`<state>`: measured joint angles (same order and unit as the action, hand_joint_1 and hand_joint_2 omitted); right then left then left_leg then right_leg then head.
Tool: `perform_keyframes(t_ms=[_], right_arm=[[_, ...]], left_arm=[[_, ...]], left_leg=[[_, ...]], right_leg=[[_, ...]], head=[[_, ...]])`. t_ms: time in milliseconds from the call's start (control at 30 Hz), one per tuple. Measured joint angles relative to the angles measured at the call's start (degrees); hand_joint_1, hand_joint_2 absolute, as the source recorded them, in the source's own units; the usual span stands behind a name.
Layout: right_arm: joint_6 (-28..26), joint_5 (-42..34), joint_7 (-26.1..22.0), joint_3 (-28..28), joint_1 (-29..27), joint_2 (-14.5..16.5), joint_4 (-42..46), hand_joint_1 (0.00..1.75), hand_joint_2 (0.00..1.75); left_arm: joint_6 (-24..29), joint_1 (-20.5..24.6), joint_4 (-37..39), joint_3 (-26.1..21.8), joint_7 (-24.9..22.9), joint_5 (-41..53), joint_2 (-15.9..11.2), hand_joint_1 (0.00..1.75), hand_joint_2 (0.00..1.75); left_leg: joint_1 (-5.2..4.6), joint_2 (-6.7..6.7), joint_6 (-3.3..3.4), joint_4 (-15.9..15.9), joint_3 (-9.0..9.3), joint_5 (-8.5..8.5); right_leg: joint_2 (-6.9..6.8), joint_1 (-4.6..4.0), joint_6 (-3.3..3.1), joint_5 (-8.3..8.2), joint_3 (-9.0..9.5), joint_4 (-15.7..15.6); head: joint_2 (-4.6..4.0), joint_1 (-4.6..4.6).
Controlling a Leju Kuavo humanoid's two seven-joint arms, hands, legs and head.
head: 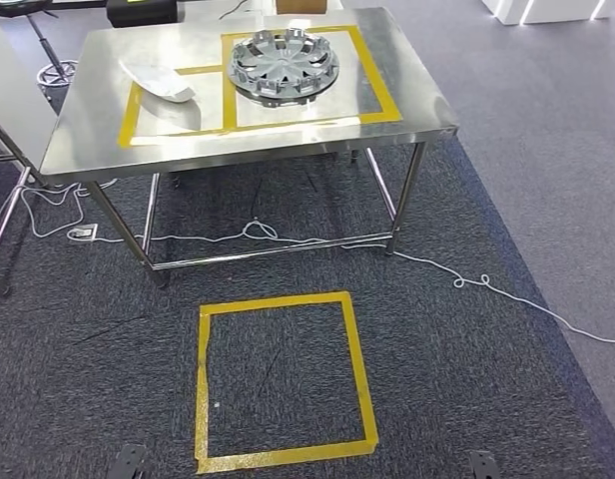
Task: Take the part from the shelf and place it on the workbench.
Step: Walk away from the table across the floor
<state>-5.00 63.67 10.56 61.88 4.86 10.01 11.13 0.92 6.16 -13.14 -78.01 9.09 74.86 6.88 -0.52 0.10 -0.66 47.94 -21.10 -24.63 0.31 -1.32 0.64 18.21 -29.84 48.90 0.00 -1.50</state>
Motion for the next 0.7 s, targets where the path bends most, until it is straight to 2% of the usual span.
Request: perform_keyframes(t_ms=[33, 67, 100, 133, 200, 233, 267, 300, 333, 367, 400, 433, 467, 500, 567, 600, 633, 700], right_arm=[[0.1, 0.0, 0.0, 0.0, 0.0, 0.0, 0.0, 0.00, 0.00], [0.1, -0.1, 0.0, 0.0, 0.0, -0.1, 0.0, 0.00, 0.00], [0.2, -0.1, 0.0, 0.0, -0.1, -0.1, 0.0, 0.00, 0.00], [0.3, -0.2, 0.1, 0.0, -0.1, -0.1, 0.0, 0.00, 0.00], [0.4, -0.4, 0.1, 0.1, -0.2, -0.1, 0.0, 0.00, 0.00], [0.5, -0.4, 0.1, 0.1, -0.3, -0.1, 0.0, 0.00, 0.00], [0.6, -0.4, 0.1, 0.1, -0.3, -0.1, 0.0, 0.00, 0.00], [0.7, -0.4, 0.2, 0.1, -0.3, -0.1, 0.0, 0.00, 0.00], [0.8, -0.3, 0.2, 0.1, -0.3, -0.1, 0.0, 0.00, 0.00], [0.9, -0.3, 0.3, 0.2, -0.2, -0.1, 0.0, 0.00, 0.00], [0.9, -0.2, 0.4, 0.2, -0.1, -0.1, 0.0, 0.00, 0.00], [0.9, -0.2, 0.4, 0.2, 0.0, -0.1, 0.0, 0.00, 0.00], [1.0, -0.2, 0.5, 0.2, 0.1, -0.1, 0.0, 0.00, 0.00], [1.0, -0.2, 0.5, 0.2, 0.2, -0.1, 0.0, 0.00, 0.00], [1.1, -0.2, 0.6, 0.2, 0.1, 0.0, 0.0, 0.00, 0.00], [1.1, -0.2, 0.6, 0.2, -0.1, 0.0, 0.0, 0.00, 0.00], [1.2, -0.2, 0.6, 0.2, -0.2, -0.1, 0.0, 0.00, 0.00], [1.2, -0.2, 0.6, 0.3, -0.2, -0.1, 0.0, 0.00, 0.00]], left_arm=[[0.0, 0.1, 0.0, 0.1, 0.0, 0.0, 0.1, 0.00, 0.00], [0.0, 0.0, 0.1, 0.2, 0.0, 0.0, 0.1, 0.00, 0.00], [-0.1, -0.1, 0.1, 0.3, 0.0, 0.0, 0.1, 0.00, 0.00], [-0.2, -0.2, 0.1, 0.3, 0.0, 0.0, 0.1, 0.00, 0.00], [-0.4, -0.3, 0.1, 0.4, -0.1, 0.0, 0.0, 0.00, 0.00], [-0.5, -0.3, 0.1, 0.5, -0.1, 0.0, 0.0, 0.00, 0.00], [-0.6, -0.3, 0.1, 0.5, -0.1, 0.0, 0.0, 0.00, 0.00], [-0.7, -0.3, 0.1, 0.5, -0.1, -0.1, 0.0, 0.00, 0.00], [-0.8, -0.3, 0.1, 0.5, -0.2, -0.1, -0.1, 0.00, 0.00], [-0.8, -0.3, 0.1, 0.5, -0.2, -0.1, -0.1, 0.00, 0.00], [-0.7, -0.3, 0.1, 0.6, -0.3, -0.1, -0.1, 0.00, 0.00], [-0.6, -0.4, 0.1, 0.6, -0.3, -0.1, -0.1, 0.00, 0.00], [-0.5, -0.4, 0.1, 0.6, -0.4, -0.1, -0.1, 0.00, 0.00], [-0.4, -0.3, 0.1, 0.7, -0.4, -0.1, -0.1, 0.00, 0.00], [-0.3, -0.4, 0.1, 0.7, -0.4, -0.1, -0.2, 0.00, 0.00], [-0.2, -0.5, 0.1, 0.7, -0.5, -0.1, -0.2, 0.00, 0.00], [-0.2, -0.7, 0.2, 0.7, -0.5, -0.1, -0.2, 0.00, 0.00], [-0.1, -0.8, 0.2, 0.8, -0.7, -0.1, -0.2, 0.00, 0.00]], left_leg=[[0.17, -0.05, 0.10, -0.7, -0.19, -0.10], [0.32, -0.11, 0.28, -0.9, -0.71, 0.12], [0.52, -0.13, 0.56, -1.1, -1.36, 0.44], [0.72, -0.15, 0.84, -1.2, -2.13, 0.90], [0.72, -0.10, 1.12, -1.0, -3.96, 2.14], [0.71, -0.06, 1.07, -0.9, -4.84, 2.78], [0.71, 0.00, 0.99, -0.8, -5.71, 3.42], [0.70, 0.06, 0.88, -0.6, -6.59, 4.06], [0.71, 0.09, 0.75, -0.6, -7.40, 4.65], [0.73, 0.07, 0.55, -0.5, -8.08, 5.23], [0.69, 0.03, 0.31, -0.5, -8.57, 5.72], [0.63, 0.00, 0.04, -0.5, -8.86, 6.20], [0.59, -0.01, -0.23, -0.5, -9.00, 6.74], [0.58, 0.01, -0.51, -0.5, -9.11, 7.25], [0.70, 0.04, -1.06, -0.4, -9.56, 7.73], [0.74, 0.03, -1.35, 0.8, -10.25, 6.53], [0.77, 0.02, -1.59, 3.3, -11.39, 4.36], [0.78, 0.01, -1.91, 12.0, -14.87, -1.46]], right_leg=[[-0.01, -0.04, 0.26, -0.39, -0.54, 0.1], [0.01, -0.04, 0.62, 0.05, -1.35, 0.7], [0.04, 0.01, 1.05, 1.68, -2.42, 2.2], [0.06, 0.11, 1.50, 4.30, -3.71, 4.9], [0.03, 0.56, 2.21, 10.44, -6.36, 13.4], [0.02, 0.72, 2.41, 11.98, -7.19, 17.4], [0.02, 0.83, 2.52, 12.06, -7.35, 20.2], [0.02, 0.88, 2.56, 10.73, -6.52, 20.9], [0.03, 0.91, 2.53, 8.73, -4.59, 19.3], [0.09, 0.92, 2.44, 7.14, -1.45, 15.6], [0.15, 0.91, 2.28, 6.68, 2.70, 10.5], [0.22, 0.88, 2.02, 7.24, 6.55, 4.9], [0.29, 0.81, 1.72, 8.12, 9.35, 0.7], [0.30, 0.70, 1.39, 8.86, 10.75, -1.7], [0.17, 0.67, 0.51, 8.58, 10.21, -2.3], [0.08, 0.71, 0.02, 8.17, 9.70, -2.2], [-0.01, 0.79, -0.44, 7.66, 9.21, -2.2], [-0.06, 0.70, -0.88, 6.73, 8.05, -2.0]], head=[[0.00, -0.01], [0.00, -0.02], [0.00, -0.09], [0.00, -0.19], [0.00, -0.45], [0.00, -0.52], [0.00, -0.59], [0.00, -0.65], [0.00, -0.66], [0.00, -0.68], [0.00, -0.69], [0.00, -0.67], [0.00, -0.63], [0.00, -0.60], [0.00, -0.55], [0.00, -0.48], [0.00, -0.32], [0.00, -0.06]])
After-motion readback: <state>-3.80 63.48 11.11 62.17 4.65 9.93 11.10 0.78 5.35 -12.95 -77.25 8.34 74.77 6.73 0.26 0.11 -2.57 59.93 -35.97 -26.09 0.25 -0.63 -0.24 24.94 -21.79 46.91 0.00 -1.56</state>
